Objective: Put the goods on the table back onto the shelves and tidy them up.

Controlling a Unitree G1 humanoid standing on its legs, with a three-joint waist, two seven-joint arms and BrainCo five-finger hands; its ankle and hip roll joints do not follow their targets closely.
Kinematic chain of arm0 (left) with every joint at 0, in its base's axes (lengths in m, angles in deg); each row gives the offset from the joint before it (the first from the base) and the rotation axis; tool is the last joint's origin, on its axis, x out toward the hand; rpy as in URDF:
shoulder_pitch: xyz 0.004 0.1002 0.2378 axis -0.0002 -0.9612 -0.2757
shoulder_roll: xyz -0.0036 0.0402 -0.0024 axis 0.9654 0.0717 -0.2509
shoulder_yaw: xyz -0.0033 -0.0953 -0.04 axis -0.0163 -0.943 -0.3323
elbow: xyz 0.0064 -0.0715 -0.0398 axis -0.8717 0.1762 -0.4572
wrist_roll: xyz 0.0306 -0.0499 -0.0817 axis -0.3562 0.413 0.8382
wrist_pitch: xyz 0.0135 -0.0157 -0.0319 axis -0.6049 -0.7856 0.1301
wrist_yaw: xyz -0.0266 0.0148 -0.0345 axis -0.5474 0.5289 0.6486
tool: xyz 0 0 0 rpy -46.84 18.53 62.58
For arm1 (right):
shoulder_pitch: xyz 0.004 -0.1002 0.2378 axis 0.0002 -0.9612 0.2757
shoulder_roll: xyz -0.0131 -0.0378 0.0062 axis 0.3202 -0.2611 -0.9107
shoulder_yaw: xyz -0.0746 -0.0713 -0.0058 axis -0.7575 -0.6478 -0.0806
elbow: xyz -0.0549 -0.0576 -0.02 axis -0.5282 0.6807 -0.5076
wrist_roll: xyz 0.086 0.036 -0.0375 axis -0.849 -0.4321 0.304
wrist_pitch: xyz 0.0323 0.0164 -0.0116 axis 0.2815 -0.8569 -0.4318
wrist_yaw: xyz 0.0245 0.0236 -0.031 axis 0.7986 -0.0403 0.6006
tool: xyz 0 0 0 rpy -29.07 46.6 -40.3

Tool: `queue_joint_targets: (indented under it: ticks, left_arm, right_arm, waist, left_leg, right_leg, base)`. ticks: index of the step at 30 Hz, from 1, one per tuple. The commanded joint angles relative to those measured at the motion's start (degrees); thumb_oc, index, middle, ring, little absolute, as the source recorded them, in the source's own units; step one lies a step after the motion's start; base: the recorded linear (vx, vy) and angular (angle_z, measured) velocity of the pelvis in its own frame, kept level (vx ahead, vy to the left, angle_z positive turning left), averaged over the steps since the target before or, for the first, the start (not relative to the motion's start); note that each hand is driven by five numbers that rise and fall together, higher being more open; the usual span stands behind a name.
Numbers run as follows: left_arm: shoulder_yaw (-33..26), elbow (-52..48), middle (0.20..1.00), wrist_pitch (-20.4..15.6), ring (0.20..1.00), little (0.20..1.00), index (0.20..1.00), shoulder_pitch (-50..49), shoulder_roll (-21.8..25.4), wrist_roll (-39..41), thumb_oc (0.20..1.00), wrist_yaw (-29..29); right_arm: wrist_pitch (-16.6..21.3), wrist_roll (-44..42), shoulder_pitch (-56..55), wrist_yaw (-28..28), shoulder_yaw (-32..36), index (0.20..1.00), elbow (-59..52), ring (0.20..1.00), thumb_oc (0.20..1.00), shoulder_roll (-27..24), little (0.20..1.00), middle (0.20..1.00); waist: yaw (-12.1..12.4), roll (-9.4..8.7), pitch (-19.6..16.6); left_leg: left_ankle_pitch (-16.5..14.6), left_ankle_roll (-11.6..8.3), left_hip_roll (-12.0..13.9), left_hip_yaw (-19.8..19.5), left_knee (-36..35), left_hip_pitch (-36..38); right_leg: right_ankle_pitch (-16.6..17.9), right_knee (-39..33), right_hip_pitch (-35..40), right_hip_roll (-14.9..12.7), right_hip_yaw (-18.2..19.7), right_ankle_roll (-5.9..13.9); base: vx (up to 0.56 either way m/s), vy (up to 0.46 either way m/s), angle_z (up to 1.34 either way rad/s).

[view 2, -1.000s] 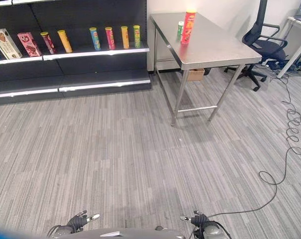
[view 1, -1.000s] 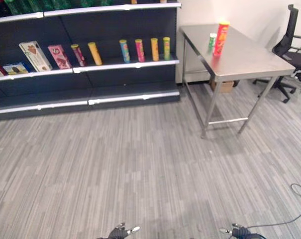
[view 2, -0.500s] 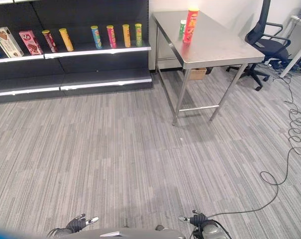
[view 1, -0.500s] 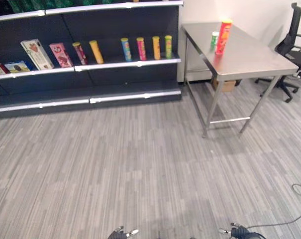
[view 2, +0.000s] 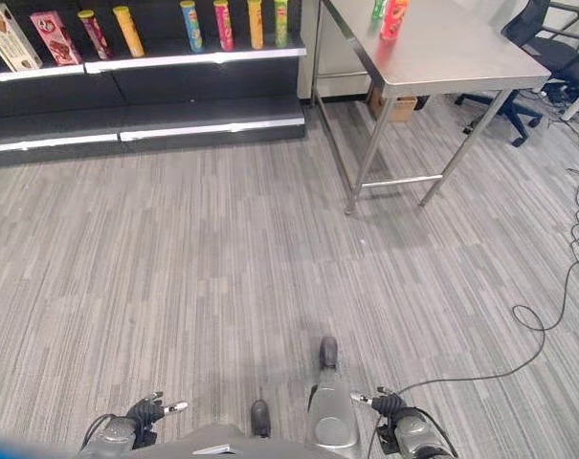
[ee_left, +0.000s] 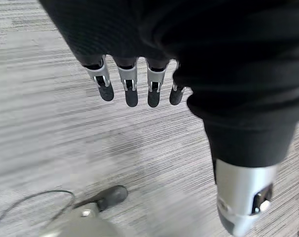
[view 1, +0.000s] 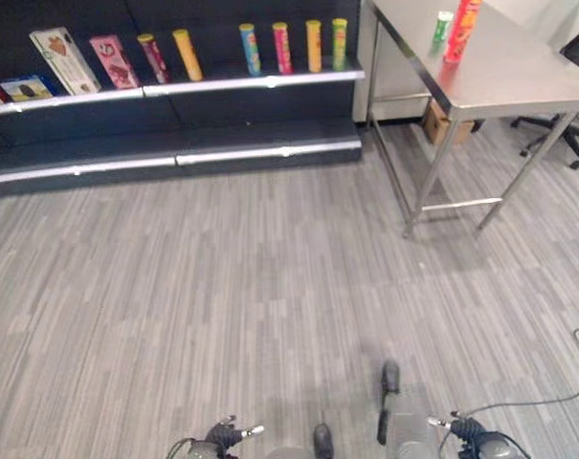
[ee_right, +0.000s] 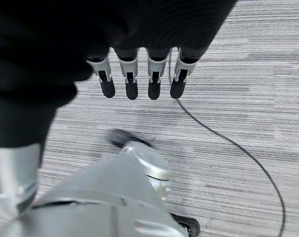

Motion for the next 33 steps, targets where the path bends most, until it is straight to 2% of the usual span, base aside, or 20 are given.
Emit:
queue_joint_targets:
  ticks: [1,3,5,7,9,10,11,12,13,14,15,16,17,18,21,25,26,28,31,33]
  left_arm:
    - [-0.5,0.1,1.0,-1.4,1.0,1.0,1.0,0.5,1.1,-0.4,1.0,0.8]
    - [-0.4,0.0,1.0,-1.5,1.0,1.0,1.0,0.1,0.7,-0.5,1.0,0.5]
    - [0.2,0.2,1.0,-1.3,1.0,1.0,1.0,-0.2,-0.1,-1.0,1.0,0.4]
    - [1.4,-0.6,1.0,-1.3,1.0,1.0,1.0,0.1,-0.3,-0.7,1.0,0.4]
    - [2.0,-1.2,1.0,-1.2,1.0,1.0,1.0,0.4,-0.3,-0.2,1.0,0.5]
    - [2.0,-1.2,1.0,-1.2,1.0,1.0,1.0,0.4,-0.3,-0.2,1.0,0.5]
    - [1.4,-1.6,1.0,-0.7,1.0,1.0,1.0,0.4,-0.4,2.1,1.0,0.2]
    - [0.9,-1.8,1.0,-0.5,1.0,1.0,1.0,0.5,-0.5,3.8,1.0,0.3]
    - [0.2,-2.1,1.0,-0.5,1.0,1.0,1.0,0.8,-0.4,5.4,1.0,0.5]
    - [0.2,-2.1,1.0,-0.5,1.0,1.0,1.0,0.8,-0.3,5.4,1.0,0.5]
    - [-0.5,-2.0,1.0,-0.3,1.0,1.0,1.0,0.9,0.0,6.8,1.0,1.0]
    - [-0.7,-2.0,1.0,-0.3,1.0,1.0,1.0,1.0,0.0,7.3,1.0,0.9]
    - [-0.7,-2.0,1.0,-0.3,1.0,1.0,1.0,1.1,0.1,7.3,1.0,0.9]
    - [-1.3,-1.7,1.0,-0.4,1.0,1.0,1.0,1.0,0.4,7.1,1.0,1.1]
    - [-1.7,-1.0,1.0,-0.5,1.0,1.0,1.0,0.4,0.7,7.0,1.0,1.5]
    - [-2.2,-0.1,1.0,-0.7,1.0,1.0,1.0,-0.3,0.9,7.6,1.0,1.6]
    - [-2.2,-0.1,1.0,-0.7,1.0,1.0,1.0,-0.3,0.9,7.6,1.0,1.6]
    - [-1.9,0.9,1.0,-0.5,1.0,1.0,1.0,-0.2,0.9,7.4,1.0,1.4]
    - [-2.3,1.0,1.0,-0.4,1.0,1.0,1.0,-0.9,0.9,7.4,1.0,1.2]
    - [-2.7,1.1,1.0,-0.4,1.0,1.0,1.0,-1.8,1.1,6.8,1.0,1.1]
  right_arm:
    - [0.2,-0.5,1.6,-0.4,-1.4,1.0,0.6,1.0,1.0,-1.0,1.0,1.0]
    - [0.3,-0.1,0.7,-0.3,-1.4,1.0,0.8,1.0,1.0,-1.3,1.0,1.0]
    - [0.5,-0.1,0.6,0.0,-1.9,1.0,0.3,1.0,1.0,-1.7,1.0,1.0]
    - [0.9,-0.1,0.7,0.0,-2.5,1.0,-0.1,1.0,1.0,-2.9,1.0,1.0]
    - [1.1,-1.3,0.8,-0.2,-2.6,1.0,-0.6,1.0,1.0,-3.4,1.0,1.0]
    - [1.1,-1.3,0.9,-0.2,-2.6,1.0,-0.6,1.0,1.0,-3.3,1.0,1.0]
    - [1.3,-2.4,0.7,-0.5,-2.4,1.0,-0.5,1.0,1.0,-3.7,1.0,1.0]
    - [1.2,-2.9,0.6,-0.8,-2.2,1.0,-0.2,1.0,1.0,-3.9,1.0,1.0]
    - [1.3,-3.5,0.7,-1.1,-2.0,1.0,0.0,1.0,1.0,-4.0,1.0,1.0]
    - [1.3,-3.5,0.7,-1.1,-1.9,1.0,0.0,1.0,1.0,-4.0,1.0,1.0]
    - [0.9,-3.8,1.4,-1.4,-2.2,1.0,0.7,1.0,1.0,-4.0,1.0,1.0]
    - [0.8,-3.7,1.5,-1.3,-2.5,1.0,0.9,1.0,1.0,-4.0,1.0,1.0]
    - [0.8,-3.7,1.5,-1.3,-2.5,1.0,0.9,1.0,1.0,-4.0,1.0,1.0]
    - [0.6,-3.6,1.7,-1.2,-3.0,1.0,1.1,1.0,1.0,-3.7,1.0,1.0]
    - [0.7,-2.9,1.6,-1.4,-3.5,1.0,1.7,1.0,1.0,-3.5,1.0,1.0]
    - [1.0,-1.5,1.8,-1.4,-4.5,1.0,1.8,1.0,1.0,-3.3,1.0,1.0]
    - [1.0,-1.4,1.8,-1.4,-4.5,1.0,1.8,1.0,1.0,-3.3,1.0,1.0]
    - [1.2,-0.9,1.8,-1.8,-4.5,1.0,2.3,1.0,1.0,-3.4,1.0,1.0]
    - [1.2,-0.8,1.6,-1.8,-4.3,1.0,2.1,1.0,1.0,-3.3,1.0,1.0]
    - [1.0,0.3,1.1,-1.4,-4.7,1.0,2.8,1.0,1.0,-2.7,1.0,1.0]
  waist:
    - [0.1,-0.68,-0.6]
    - [-0.1,-1.24,-1.8]
    - [-1.0,-1.34,-3.6]
    - [-1.2,0.15,-4.7]
    - [-1.4,0.27,-5.3]
    - [-1.6,0.04,-5.4]
    - [-1.5,0.15,-5.8]
    - [-1.1,-0.36,-5.4]
    - [-0.7,-1.07,-4.6]
    - [-0.8,-1.29,-4.7]
    - [0.1,-2.65,-3.5]
    - [1.0,-2.75,-2.8]
    - [0.9,-2.93,-2.9]
    - [2.5,-3.97,-1.9]
    - [4.1,-4.47,-1.5]
    - [7.0,-2.57,-1.1]
    - [6.9,-2.55,-1.1]
    - [7.2,-2.55,-0.8]
    - [7.6,-2.67,-1.1]
    - [8.3,-2.1,-2.5]
  left_leg:
    - [-10.1,-7.38,3.3,-0.5,0.3,8.7]
    - [-12.1,-7.77,3.4,-1.4,0.3,10.8]
    - [-13.6,-8.62,5.6,-2.2,1.6,12.9]
    - [-7.7,-12.39,9.2,-3.1,8.0,11.9]
    - [-3.3,-14.57,10.5,-3.3,13.7,9.3]
    - [-3.1,-14.51,10.3,-3.5,13.7,9.1]
    - [2.9,-17.44,12.3,-2.6,23.3,6.0]
    - [5.6,-18.12,12.8,-2.3,29.5,2.5]
    - [7.9,-17.93,13.0,-2.1,35.6,-0.2]
    - [8.1,-17.87,12.8,-2.2,35.5,-0.4]
    - [7.9,-15.41,14.2,1.2,39.7,-4.0]
    - [6.0,-14.41,15.3,2.8,40.5,-5.8]
    - [6.1,-14.34,15.1,2.8,40.3,-5.9]
    - [1.3,-12.57,15.5,5.5,37.6,-10.5]
    - [0.1,-12.38,16.2,6.3,26.9,-15.9]
    - [9.8,-14.75,16.0,-1.9,5.1,-18.2]
    - [9.9,-14.75,16.0,-2.0,5.0,-18.2]
    - [11.5,-16.88,17.1,-3.4,0.3,-22.0]
    - [12.0,-17.22,17.7,-3.1,0.3,-21.9]
    - [14.1,-17.29,18.0,-4.8,0.3,-20.4]
  right_leg:
    - [4.1,1.0,-1.3,-0.2,-4.8,1.84]
    - [4.5,1.0,0.0,-0.2,-6.8,1.53]
    - [5.7,1.6,1.5,1.9,-6.7,0.13]
    - [4.1,3.1,3.4,5.2,-7.3,-2.1]
    - [2.5,2.0,5.8,7.0,-7.9,-3.68]
    - [2.5,2.0,5.6,6.7,-8.0,-3.64]
    - [-1.0,1.0,9.2,9.2,-8.6,-6.08]
    - [-2.5,1.0,10.7,9.4,-8.7,-7.07]
    - [-3.4,1.0,12.4,9.7,-8.5,-8.03]
    - [-3.3,1.0,12.3,9.4,-8.6,-7.99]
    - [-5.1,1.0,14.6,9.7,-8.0,-8.68]
    - [-5.9,1.0,16.0,10.1,-7.6,-8.97]
    - [-5.9,1.0,15.8,9.9,-7.6,-8.93]
    - [-7.2,1.0,17.9,9.7,-6.9,-8.47]
    - [-8.8,1.0,19.7,9.3,-5.3,-7.62]
    - [-11.9,1.0,23.7,11.6,-2.5,-7.21]
    - [-11.8,1.0,23.6,11.7,-2.5,-7.22]
    - [-13.8,1.0,26.3,12.5,-0.3,-7.62]
    - [-14.6,1.0,27.7,12.7,1.5,-7.62]
    - [-15.9,1.0,30.0,12.9,4.4,-7.48]
  base:
    - [0.42,-0.1,0.01]
    - [0.52,-0.146,0.06]
    - [0.7,-0.255,0.73]
    - [0.57,-0.261,1.09]
    - [0.27,-0.167,0.26]
    - [0.37,-0.255,0.03]
    - [0.34,-0.248,0.06]
    - [0.43,-0.329,0.19]
    - [0.16,-0.147,0.32]
    - [0.26,-0.216,0.25]
    - [0.26,-0.176,0.01]
    - [0.26,-0.176,-0.11]
    - [0.29,-0.104,-0.1]
    - [0.26,-0.06,-0.04]
    - [0.26,0.024,-0.29]
    - [0.3,0.111,-0.46]
    - [0.27,0.088,-0.45]
    - [0.37,0.164,-0.44]
    - [0.31,0.188,-0.57]
    - [0.42,0.317,-0.86]
